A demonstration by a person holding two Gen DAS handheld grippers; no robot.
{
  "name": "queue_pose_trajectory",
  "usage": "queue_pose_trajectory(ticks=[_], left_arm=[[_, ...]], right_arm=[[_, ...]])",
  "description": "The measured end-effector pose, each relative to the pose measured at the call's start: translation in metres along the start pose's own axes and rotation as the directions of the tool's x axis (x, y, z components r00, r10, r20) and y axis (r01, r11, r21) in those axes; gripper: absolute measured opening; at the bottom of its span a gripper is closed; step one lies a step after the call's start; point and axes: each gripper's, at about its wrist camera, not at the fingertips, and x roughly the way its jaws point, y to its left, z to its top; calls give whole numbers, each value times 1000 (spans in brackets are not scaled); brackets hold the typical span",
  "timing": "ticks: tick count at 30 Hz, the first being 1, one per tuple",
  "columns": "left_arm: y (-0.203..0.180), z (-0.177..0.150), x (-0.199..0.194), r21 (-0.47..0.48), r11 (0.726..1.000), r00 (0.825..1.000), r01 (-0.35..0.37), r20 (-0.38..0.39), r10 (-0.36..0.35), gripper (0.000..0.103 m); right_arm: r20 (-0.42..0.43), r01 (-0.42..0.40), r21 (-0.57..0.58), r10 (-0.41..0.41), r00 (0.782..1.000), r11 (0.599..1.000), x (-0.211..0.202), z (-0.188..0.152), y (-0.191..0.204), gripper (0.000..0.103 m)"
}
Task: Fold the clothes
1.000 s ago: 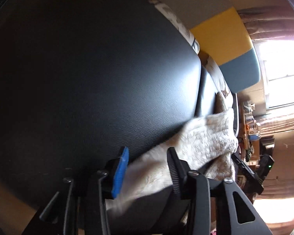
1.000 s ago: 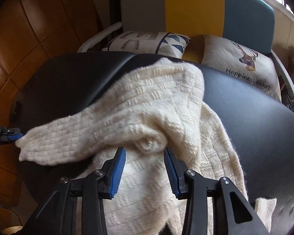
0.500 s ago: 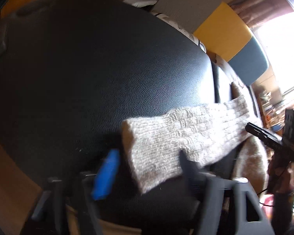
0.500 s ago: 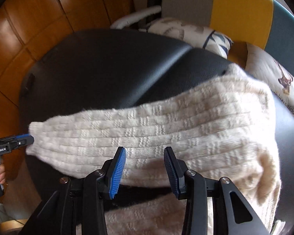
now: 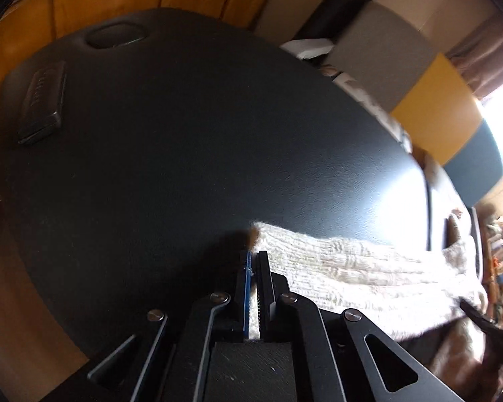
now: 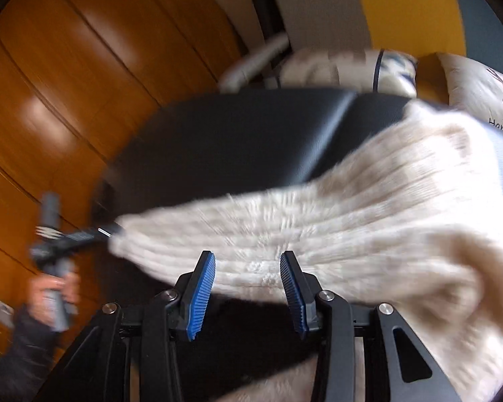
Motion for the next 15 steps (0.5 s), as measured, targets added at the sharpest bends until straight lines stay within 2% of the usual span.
queue_pose_trajectory(ticks=[2, 3, 5, 7, 9, 11, 13, 15], left_arm=[[3, 4, -8, -16, 1000, 1000, -5, 8, 5, 4], [6, 5, -17, -34, 999, 999, -37, 38, 38, 4], [10, 7, -34, -65, 997, 997, -38, 64, 43, 5], [6, 2, -51, -85, 995, 996, 44, 83, -37, 7], [-17, -11, -60, -25, 986, 985, 165, 59, -163, 12], [-56, -29, -58, 66, 957, 959, 281, 1, -282, 24], [-104, -52, -48, 189, 924, 943, 332, -74, -324, 28], [-154, -76, -30, 289, 877, 922, 385, -172, -348, 29]], right_arm=[[76, 11, 40, -14, 997, 999, -43, 0, -23, 41], [102, 47, 60, -53, 993, 997, -62, -1, -38, 41], [108, 194, 91, -204, 973, 977, -91, -9, -70, 41], [60, 341, 126, -351, 935, 931, -111, -22, -106, 41], [-5, 419, 151, -423, 906, 895, -118, -40, -134, 41], [-60, 468, 149, -464, 884, 871, -120, -59, -152, 41], [-92, 495, 138, -487, 869, 858, -117, -74, -163, 41], [-121, 505, 130, -492, 862, 853, -110, -86, -169, 41]])
